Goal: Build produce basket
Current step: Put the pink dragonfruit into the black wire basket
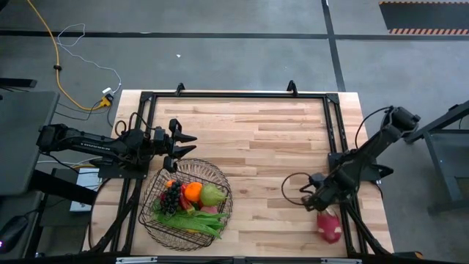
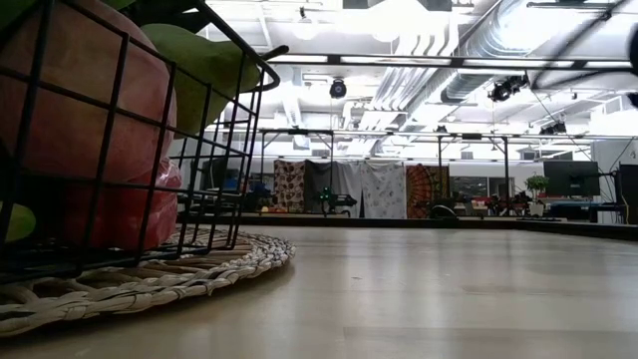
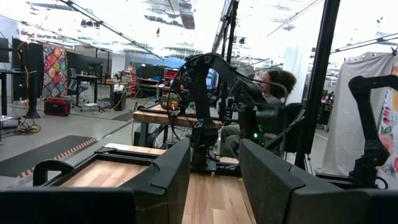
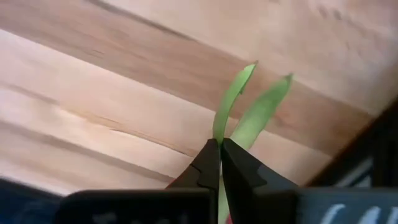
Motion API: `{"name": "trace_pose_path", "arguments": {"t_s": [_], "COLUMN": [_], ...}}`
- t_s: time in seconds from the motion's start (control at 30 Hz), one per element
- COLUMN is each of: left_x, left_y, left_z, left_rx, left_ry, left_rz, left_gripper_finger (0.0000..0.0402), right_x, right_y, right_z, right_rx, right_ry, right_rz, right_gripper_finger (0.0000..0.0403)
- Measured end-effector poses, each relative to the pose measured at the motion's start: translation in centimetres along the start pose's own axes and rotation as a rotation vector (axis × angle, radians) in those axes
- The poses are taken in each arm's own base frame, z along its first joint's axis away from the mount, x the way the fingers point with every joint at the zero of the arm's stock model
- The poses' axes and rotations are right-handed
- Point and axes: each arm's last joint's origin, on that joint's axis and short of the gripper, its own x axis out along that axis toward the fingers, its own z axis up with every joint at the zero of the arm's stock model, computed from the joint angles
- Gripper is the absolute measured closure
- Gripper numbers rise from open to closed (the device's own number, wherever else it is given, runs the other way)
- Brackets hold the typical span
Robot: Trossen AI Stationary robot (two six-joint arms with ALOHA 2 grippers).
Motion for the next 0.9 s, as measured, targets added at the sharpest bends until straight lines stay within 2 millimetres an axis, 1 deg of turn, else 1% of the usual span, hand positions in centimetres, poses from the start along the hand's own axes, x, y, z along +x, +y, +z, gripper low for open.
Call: {"name": "trace_pose_path", "arguments": {"t_s": [0.13,0.23,0.43,0.5,0.67,0.9], "left_x": [0.0,0.0,0.0,0.0,0.0,0.0], "left_y": [0.0,0.0,0.0,0.0,-0.1,-0.2], "left_z": [0.0,0.0,0.0,0.1,0.4,0.5], "left_rx": [0.0,0.0,0.0,-0.001,-0.013,-0.036], "left_ry": [0.0,0.0,-0.003,-0.01,-0.044,-0.044], "left_rz": [0.0,0.0,0.0,-0.001,-0.028,-0.038], "left_gripper_finger": [0.0273,0.0273,0.0273,0.0273,0.0273,0.0273], "right_x": [-1.7,-3.3,-6.6,-7.3,-8.6,-10.9], "right_y": [0.0,0.4,2.5,3.2,4.8,6.3], "right_z": [0.7,1.3,2.6,3.4,5.7,8.7], "right_rx": [-0.028,-0.073,-0.214,-0.278,-0.453,-0.631], "right_ry": [-0.108,-0.231,-0.485,-0.581,-0.789,-1.042], "right_rz": [0.135,0.235,0.369,0.403,0.431,0.442], "right_gripper_finger": [0.0402,0.0402,0.0402,0.0403,0.0403,0.0403]}}
